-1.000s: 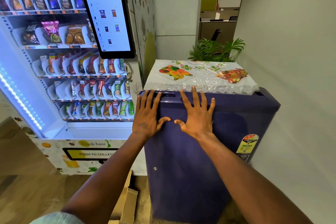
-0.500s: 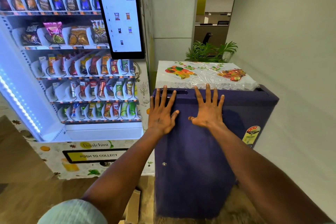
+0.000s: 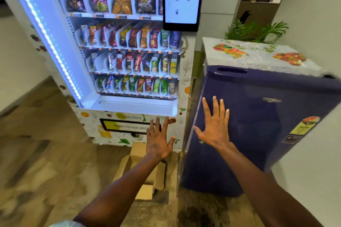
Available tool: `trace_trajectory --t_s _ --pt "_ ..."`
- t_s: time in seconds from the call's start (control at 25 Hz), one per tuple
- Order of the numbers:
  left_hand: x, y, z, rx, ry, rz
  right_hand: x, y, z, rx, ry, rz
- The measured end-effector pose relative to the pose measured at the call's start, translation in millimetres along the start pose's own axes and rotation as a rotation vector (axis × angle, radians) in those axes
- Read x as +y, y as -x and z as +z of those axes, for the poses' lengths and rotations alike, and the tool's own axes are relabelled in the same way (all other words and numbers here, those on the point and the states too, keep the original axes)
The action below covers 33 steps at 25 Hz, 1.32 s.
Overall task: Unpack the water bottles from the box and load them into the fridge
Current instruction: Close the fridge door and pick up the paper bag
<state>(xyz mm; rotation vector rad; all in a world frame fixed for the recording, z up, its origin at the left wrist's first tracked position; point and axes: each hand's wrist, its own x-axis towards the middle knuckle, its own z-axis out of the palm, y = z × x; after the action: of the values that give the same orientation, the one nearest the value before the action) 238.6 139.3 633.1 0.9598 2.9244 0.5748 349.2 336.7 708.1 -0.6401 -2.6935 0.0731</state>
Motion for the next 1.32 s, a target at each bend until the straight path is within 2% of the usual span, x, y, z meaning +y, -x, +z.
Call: trace_trajectory --t_s 0.32,0.64,1.0,1.12,1.32 --pt "-139.3 62.6 5.0 -0.128 0.034 -0.222 -110.8 20.8 84.5 -0.309 -0.07 -0.079" --pt "-225.2 56.9 36.6 -0.189 0.148 -0.428 -149.6 20.1 172.7 -0.519 -0.117 -0.096" --pt "-313.0 48.5 88.0 -0.266 0.121 -0.693 -186.1 2.4 317.4 -0.92 -0.166 -0.153" --pt "-343.2 31.0 122.8 -0.283 0.151 -0.75 -199.5 2.1 376.9 -1.026 -0.135 -0.158" --pt "-413.3 1.7 221.4 -0.348 0.219 -0.758 -230.8 12.6 500.0 -1.058 -0.066 -0.194"
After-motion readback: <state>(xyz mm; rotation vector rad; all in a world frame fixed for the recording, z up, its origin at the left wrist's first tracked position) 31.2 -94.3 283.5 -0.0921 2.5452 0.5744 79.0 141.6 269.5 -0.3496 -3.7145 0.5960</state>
